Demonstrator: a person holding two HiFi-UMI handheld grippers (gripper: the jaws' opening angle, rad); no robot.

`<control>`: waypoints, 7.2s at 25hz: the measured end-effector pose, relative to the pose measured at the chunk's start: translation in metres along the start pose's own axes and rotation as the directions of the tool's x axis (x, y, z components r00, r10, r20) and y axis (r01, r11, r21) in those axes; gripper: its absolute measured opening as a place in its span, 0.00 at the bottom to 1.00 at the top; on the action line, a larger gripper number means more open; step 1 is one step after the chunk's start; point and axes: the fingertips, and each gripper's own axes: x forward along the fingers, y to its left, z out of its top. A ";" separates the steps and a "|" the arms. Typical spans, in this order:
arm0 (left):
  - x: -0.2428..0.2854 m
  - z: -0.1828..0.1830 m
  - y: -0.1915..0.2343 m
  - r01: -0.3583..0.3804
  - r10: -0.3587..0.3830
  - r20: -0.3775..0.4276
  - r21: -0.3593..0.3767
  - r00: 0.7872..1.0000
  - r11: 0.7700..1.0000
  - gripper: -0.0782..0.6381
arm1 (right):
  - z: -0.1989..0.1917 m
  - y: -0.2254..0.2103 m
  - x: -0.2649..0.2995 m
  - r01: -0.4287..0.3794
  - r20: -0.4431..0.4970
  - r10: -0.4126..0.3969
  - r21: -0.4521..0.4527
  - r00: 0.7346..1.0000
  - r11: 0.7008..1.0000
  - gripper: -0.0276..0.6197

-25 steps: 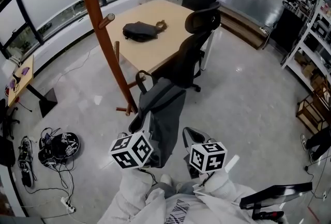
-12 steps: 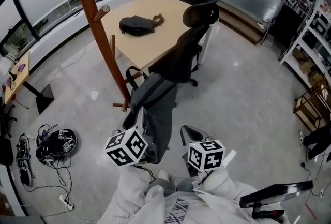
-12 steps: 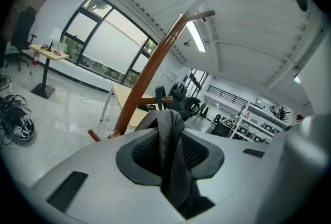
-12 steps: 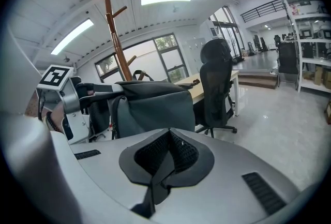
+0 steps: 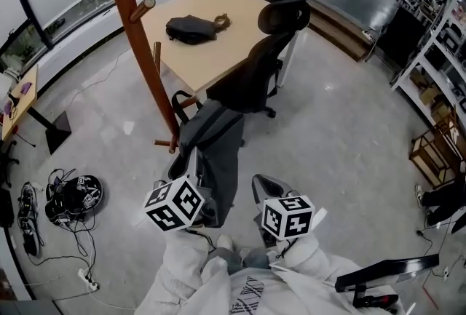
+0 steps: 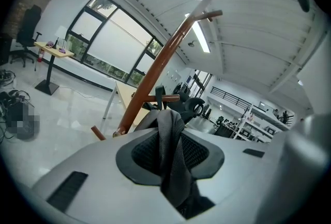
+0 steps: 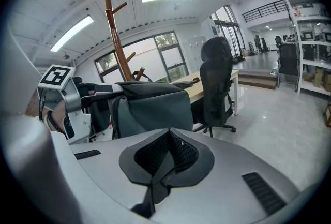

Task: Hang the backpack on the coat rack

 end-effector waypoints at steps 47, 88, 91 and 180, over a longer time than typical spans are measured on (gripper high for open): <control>0.010 -0.037 0.044 -0.001 0.002 0.040 -0.028 0.999 1.000 0.24 | -0.016 -0.007 0.003 0.009 -0.052 -0.011 -0.030 0.999 0.999 0.06; 0.019 -0.060 0.066 -0.083 0.082 0.011 0.089 0.997 0.993 0.46 | -0.032 0.006 0.007 -0.011 -0.082 0.008 -0.035 0.997 0.999 0.06; 0.017 -0.059 0.062 -0.067 0.066 0.008 0.085 0.998 0.994 0.46 | -0.032 0.007 0.006 -0.014 -0.079 0.011 -0.034 0.997 0.999 0.06; -0.143 -0.107 -0.030 0.085 -0.062 -0.100 0.244 0.993 0.966 0.11 | -0.071 0.104 -0.060 -0.042 0.053 0.049 -0.136 0.997 0.990 0.06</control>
